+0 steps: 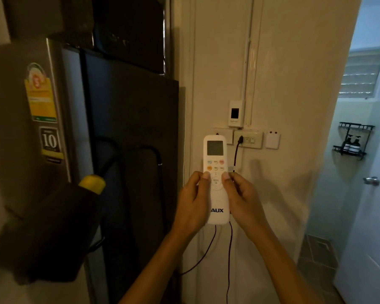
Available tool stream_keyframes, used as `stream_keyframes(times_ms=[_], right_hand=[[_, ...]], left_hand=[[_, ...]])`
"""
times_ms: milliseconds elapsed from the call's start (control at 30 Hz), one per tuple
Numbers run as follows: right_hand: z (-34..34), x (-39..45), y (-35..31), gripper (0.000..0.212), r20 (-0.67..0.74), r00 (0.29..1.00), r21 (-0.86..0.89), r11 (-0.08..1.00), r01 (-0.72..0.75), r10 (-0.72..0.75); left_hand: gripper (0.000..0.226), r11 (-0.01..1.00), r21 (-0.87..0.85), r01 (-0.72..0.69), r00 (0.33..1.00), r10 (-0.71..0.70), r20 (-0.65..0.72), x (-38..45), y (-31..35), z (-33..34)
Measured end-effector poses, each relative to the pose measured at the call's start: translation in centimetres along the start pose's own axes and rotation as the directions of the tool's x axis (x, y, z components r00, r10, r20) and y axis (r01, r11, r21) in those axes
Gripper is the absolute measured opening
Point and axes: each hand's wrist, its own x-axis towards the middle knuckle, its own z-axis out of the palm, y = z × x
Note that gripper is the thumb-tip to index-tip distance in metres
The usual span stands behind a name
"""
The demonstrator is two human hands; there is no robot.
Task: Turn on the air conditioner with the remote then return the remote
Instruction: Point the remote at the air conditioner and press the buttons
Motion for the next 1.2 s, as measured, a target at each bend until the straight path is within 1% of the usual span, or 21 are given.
stream_keyframes(times_ms=[167,333,500,600,700,800,933,967,1100,1200], right_hand=[[2.7,-3.0,-2.3,0.019,-0.091,0.996,-0.026,1.000,0.003,-0.005],[4.2,-4.1,-4.9,0.022,-0.120,0.992,0.009,1.000,0.030,-0.028],[5.2,-4.1,-7.0,0.027,-0.123,0.990,0.030,0.996,0.079,-0.075],[5.6,-3.8,-8.0,0.024,-0.114,0.987,0.035,0.993,0.115,-0.110],[5.7,-3.2,-9.2,0.030,-0.106,0.981,0.021,0.986,0.164,-0.161],[5.5,-2.2,-10.7,0.030,-0.098,0.976,0.037,0.980,0.197,-0.193],[5.1,-1.0,-12.1,0.039,-0.102,0.968,0.047,0.971,0.235,-0.229],[5.0,-0.8,-12.3,0.039,-0.103,0.966,0.048,0.969,0.243,-0.237],[4.8,0.3,-12.9,0.021,-0.091,0.961,0.052,0.963,0.265,-0.260],[4.8,1.3,-13.6,0.023,-0.093,0.959,0.058,0.960,0.275,-0.269]], left_hand=[[0.018,1.000,-0.007,-0.007,1.000,0.007,0.015,-2.6,2.1,-2.5],[0.017,0.999,-0.038,-0.019,0.999,0.020,0.037,-3.5,4.5,-4.6],[0.016,0.994,-0.087,-0.065,0.997,0.067,0.026,-3.5,6.4,-6.3],[0.016,0.991,-0.090,-0.099,0.995,0.101,0.015,-3.2,7.2,-7.0],[0.015,0.988,-0.064,-0.142,0.990,0.142,0.005,-2.7,8.2,-7.4],[0.014,0.982,-0.033,-0.187,0.982,0.187,-0.008,-1.7,9.3,-7.4],[0.011,0.969,0.005,-0.248,0.968,0.248,-0.033,-0.7,11.0,-7.4],[0.011,0.965,0.007,-0.261,0.965,0.261,-0.038,-0.5,11.3,-7.4],[0.011,0.956,0.037,-0.290,0.954,0.291,-0.064,0.5,12.0,-7.2],[0.012,0.955,0.045,-0.294,0.953,0.296,-0.070,1.5,12.7,-7.3]])
